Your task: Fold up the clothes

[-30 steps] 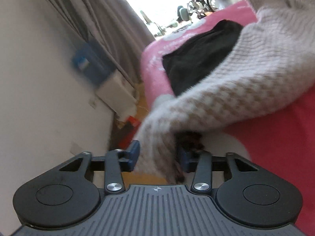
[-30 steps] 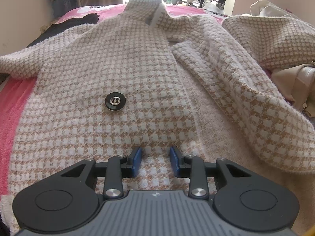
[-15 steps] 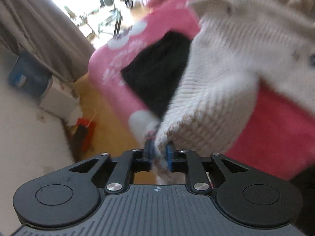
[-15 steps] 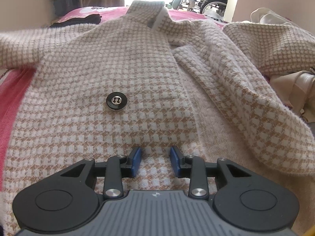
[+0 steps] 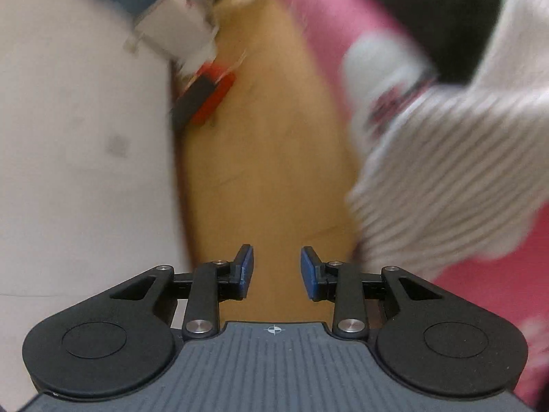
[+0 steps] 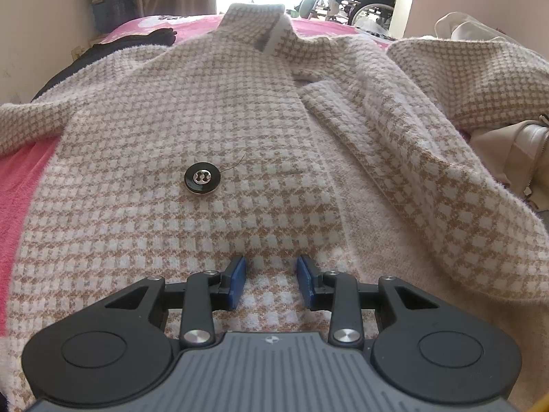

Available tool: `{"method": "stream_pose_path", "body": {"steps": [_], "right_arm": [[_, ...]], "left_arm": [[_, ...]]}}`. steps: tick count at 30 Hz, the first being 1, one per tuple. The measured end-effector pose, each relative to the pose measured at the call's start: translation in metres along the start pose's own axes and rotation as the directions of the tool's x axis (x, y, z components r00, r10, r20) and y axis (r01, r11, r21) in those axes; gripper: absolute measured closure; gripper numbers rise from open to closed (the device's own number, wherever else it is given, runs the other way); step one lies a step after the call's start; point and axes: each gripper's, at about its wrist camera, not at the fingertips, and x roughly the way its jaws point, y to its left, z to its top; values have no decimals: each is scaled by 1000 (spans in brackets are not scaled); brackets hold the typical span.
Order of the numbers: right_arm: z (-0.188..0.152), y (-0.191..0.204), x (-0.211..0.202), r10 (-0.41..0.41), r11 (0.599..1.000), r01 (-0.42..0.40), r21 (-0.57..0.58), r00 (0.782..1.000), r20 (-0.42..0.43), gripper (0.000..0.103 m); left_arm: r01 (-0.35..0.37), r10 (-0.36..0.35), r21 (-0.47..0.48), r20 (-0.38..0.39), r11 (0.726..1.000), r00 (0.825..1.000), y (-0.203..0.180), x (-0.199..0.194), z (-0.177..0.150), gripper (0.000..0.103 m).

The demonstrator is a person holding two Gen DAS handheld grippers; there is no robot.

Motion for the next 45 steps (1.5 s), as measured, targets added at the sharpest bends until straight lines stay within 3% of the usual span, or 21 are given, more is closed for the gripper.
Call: {"method": "stream_pose_path", "body": {"steps": [3, 6, 7, 9, 10, 11, 12, 13, 14, 15, 17, 20, 22, 28, 30, 32, 35, 39, 42, 44, 45], "right_arm": [[0, 1, 0, -2, 1000, 2, 1, 1000, -3, 67], [1, 2, 1, -6, 1000, 6, 3, 1000, -6, 67], [1, 1, 1, -6, 1000, 6, 4, 1000, -5, 67], [1, 1, 1, -6, 1000, 6, 8, 1000, -5, 67], [1, 1, 1, -7, 1000, 7, 9, 1000, -5, 67], [1, 2, 1, -10, 1000, 10, 9, 1000, -5, 67], [1, 2, 1, -12, 1000, 12, 9, 1000, -5, 67], [1, 3, 1, -14, 1000, 14, 8, 1000, -7, 67], [2, 3, 1, -16, 1000, 16, 6, 1000, -9, 67], [3, 4, 1, -18, 1000, 18, 5, 1000, -11, 67], [3, 4, 1, -21, 1000, 21, 4, 1000, -15, 67], [4, 5, 1, -28, 1000, 28, 7, 999, -17, 67], [4, 6, 1, -33, 999, 34, 8, 999, -18, 67], [5, 6, 1, -36, 999, 36, 10, 999, -18, 66], [5, 6, 1, -37, 999, 38, 14, 999, -17, 66], [5, 6, 0, -39, 999, 39, 16, 999, -17, 66], [5, 6, -1, -37, 999, 37, 17, 999, -15, 66], [4, 4, -1, -28, 999, 28, 23, 1000, -6, 66], [3, 3, -1, -24, 999, 24, 31, 1000, 0, 65], [2, 2, -1, -21, 999, 21, 35, 1000, 4, 64], [3, 1, -1, -20, 999, 20, 35, 1000, 5, 64]], "left_arm": [[102, -96, -35, 144, 994, 985, -25, -32, 5, 68], [169, -147, -123, 170, 978, 974, -36, -26, -6, 67], [192, -163, -175, 165, 966, 973, -36, -18, -12, 67], [246, -209, -370, 137, 896, 968, -24, 5, -31, 67], [278, -245, -490, 131, 826, 960, -16, 17, -46, 67], [311, -294, -631, 135, 711, 946, -8, 29, -71, 67], [343, -343, -742, 162, 576, 925, -2, 42, -90, 67], [364, -386, -829, 198, 425, 901, 5, 56, -109, 67], [397, -430, -879, 260, 266, 865, 5, 69, -129, 67], [414, -444, -898, 312, 151, 840, 3, 77, -142, 67], [442, -453, -897, 400, -14, 797, -6, 90, -159, 66], [431, -426, -888, 456, -161, 781, -20, 100, -167, 62], [418, -394, -882, 472, -218, 789, -28, 103, -171, 59], [386, -329, -855, 496, -347, 803, -22, 127, -163, 59], [377, -291, -853, 488, -362, 823, -20, 128, -156, 66], [369, -243, -878, 446, -305, 862, -20, 109, -154, 84], [388, -161, -907, 413, -163, 896, -15, 66, -147, 88], [428, -82, -903, 429, -32, 900, -16, -8, -166, 89], [348, -112, -937, 344, 18, 932, -31, -27, -185, 88], [261, -170, -963, 248, 61, 954, -45, -11, -190, 88], [239, -200, -969, 221, 70, 954, -52, 1, -192, 86]]}}
